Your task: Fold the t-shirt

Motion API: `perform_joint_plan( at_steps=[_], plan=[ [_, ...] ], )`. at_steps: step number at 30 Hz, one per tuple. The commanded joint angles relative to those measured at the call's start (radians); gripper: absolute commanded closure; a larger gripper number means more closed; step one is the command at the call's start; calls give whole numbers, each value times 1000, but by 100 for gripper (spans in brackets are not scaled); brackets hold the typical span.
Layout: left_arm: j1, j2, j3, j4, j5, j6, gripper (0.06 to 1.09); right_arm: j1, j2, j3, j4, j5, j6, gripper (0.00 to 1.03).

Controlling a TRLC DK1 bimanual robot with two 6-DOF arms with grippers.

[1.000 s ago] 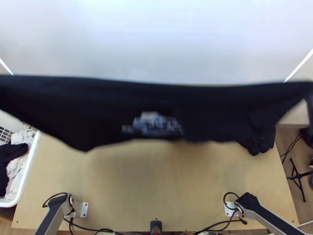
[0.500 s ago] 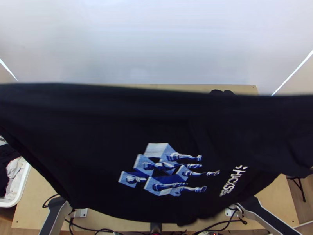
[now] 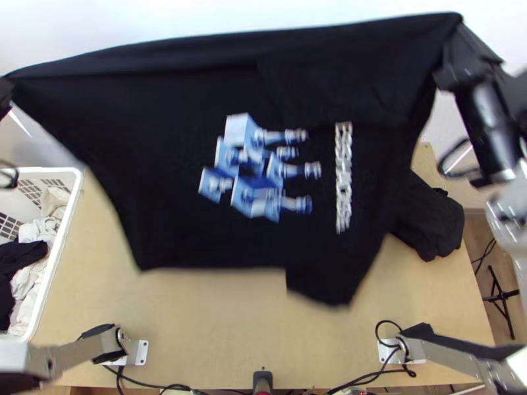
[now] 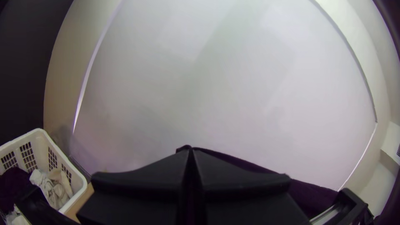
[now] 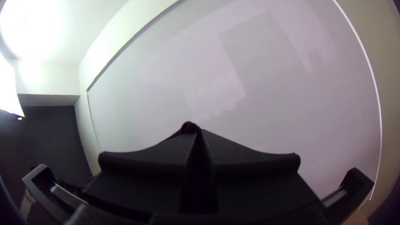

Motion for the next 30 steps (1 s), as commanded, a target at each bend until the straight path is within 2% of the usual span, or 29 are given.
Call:
perform_joint_plan(
  at_steps=[1,4,7,14,19,23,30],
  plan=[
    [22,210,154,-9,10,0,105,-112,229,192,-20,-1,86,100],
    [25,245,313,-81,48,-17,105,-132,255,324,-97,-10,97,100],
    [25,187,322,-84,70,-48,105,-135,228,375,-163,-29,104,100],
    [24,-37,282,-127,87,-102,105,-117,-7,325,-379,-87,133,100],
    [22,-163,270,-201,91,-105,105,-101,-213,243,-448,-153,135,100],
    [13,-235,253,-244,93,-105,105,-26,-337,207,-522,-165,133,100],
    [9,-260,244,-276,93,-94,105,8,-395,210,-565,-164,106,100]
  ],
)
